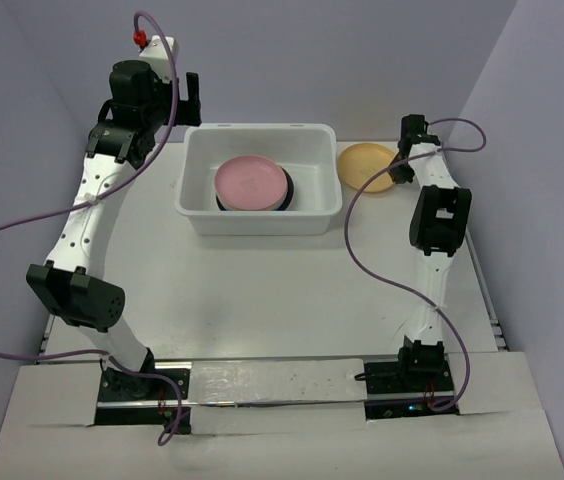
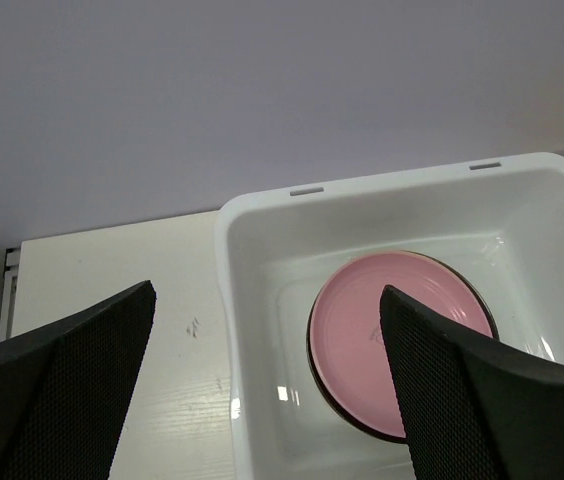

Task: Place the plates into the plastic bin on the countertop

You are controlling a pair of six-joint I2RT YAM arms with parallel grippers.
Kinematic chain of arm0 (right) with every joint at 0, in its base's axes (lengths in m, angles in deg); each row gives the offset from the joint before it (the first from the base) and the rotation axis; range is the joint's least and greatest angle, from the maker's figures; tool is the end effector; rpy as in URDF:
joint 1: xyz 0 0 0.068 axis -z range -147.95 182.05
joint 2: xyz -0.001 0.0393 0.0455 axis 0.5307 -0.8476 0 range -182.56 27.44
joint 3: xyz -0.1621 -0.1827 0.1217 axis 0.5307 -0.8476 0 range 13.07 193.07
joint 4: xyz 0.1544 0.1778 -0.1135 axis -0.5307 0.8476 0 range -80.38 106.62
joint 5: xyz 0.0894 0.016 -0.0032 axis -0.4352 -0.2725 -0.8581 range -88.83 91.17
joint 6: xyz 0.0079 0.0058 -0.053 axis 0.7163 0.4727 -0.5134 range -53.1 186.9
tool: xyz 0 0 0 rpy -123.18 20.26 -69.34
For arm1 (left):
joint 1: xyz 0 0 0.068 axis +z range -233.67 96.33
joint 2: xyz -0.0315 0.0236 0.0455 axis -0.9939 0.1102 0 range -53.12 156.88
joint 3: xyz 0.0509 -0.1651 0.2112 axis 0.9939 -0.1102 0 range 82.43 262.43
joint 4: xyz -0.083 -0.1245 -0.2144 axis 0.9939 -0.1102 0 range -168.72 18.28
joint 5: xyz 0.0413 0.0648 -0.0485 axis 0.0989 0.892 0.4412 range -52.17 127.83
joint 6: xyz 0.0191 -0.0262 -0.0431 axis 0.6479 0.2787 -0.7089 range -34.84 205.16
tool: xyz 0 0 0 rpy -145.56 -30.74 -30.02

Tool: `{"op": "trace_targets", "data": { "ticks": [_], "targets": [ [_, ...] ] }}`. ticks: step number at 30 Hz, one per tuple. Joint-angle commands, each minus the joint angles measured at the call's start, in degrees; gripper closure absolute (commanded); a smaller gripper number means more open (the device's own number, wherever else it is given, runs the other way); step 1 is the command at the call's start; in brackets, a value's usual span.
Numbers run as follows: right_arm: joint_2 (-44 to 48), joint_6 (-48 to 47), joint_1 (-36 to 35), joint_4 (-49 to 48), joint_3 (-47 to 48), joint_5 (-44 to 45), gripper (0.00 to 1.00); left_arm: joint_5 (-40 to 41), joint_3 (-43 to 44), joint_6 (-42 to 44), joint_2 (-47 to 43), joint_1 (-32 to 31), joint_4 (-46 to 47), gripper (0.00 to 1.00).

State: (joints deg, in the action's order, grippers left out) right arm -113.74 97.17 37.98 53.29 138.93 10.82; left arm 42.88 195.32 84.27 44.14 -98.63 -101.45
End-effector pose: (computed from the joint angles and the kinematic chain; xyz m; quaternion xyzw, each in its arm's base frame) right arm 0.5306 -0.0612 0.1787 0.3196 0.9057 -0.0230 0.2774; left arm 0.3672 -0.0949 0.4726 0.0696 0.7852 -0.0503 0.6133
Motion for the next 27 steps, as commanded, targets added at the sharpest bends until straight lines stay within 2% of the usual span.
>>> {"op": "trace_targets", "data": {
  "ticks": [1,4,10,18,19,25,27],
  "targets": [
    [5.4,-1.0,2.2,2.6,-3.3,-1.8,1.0,1.6,-1.9,0.2,-2.4,-0.2,2.9,0.01],
    [10.9,0.1,3.8,3.1,-4.0,-6.1,1.0,1.3,-2.9,-1.2,-2.2,-0.2,3.6,0.01],
    [21.2,1.1,8.5,3.4,-6.1,-8.9,1.0,0.0,-0.6,-5.8,1.7,0.2,1.5,0.01],
    [32.9,1.5,11.0,1.9,-11.1,-18.5,1.0,-4.8,-2.2,-11.6,2.5,3.9,2.9,0.01],
    [35.1,1.9,10.8,0.6,-12.6,-21.9,1.0,-6.3,-1.6,-13.0,3.0,5.2,2.3,0.01],
    [38.8,-1.0,4.6,-2.6,-13.3,-26.6,1.0,-13.2,-2.1,-14.0,2.0,9.3,1.0,0.01],
    [39.3,-5.7,-1.8,-3.7,-13.1,-26.2,1.0,-14.4,-3.4,-13.2,0.5,10.1,0.6,0.01]
  ]
}}
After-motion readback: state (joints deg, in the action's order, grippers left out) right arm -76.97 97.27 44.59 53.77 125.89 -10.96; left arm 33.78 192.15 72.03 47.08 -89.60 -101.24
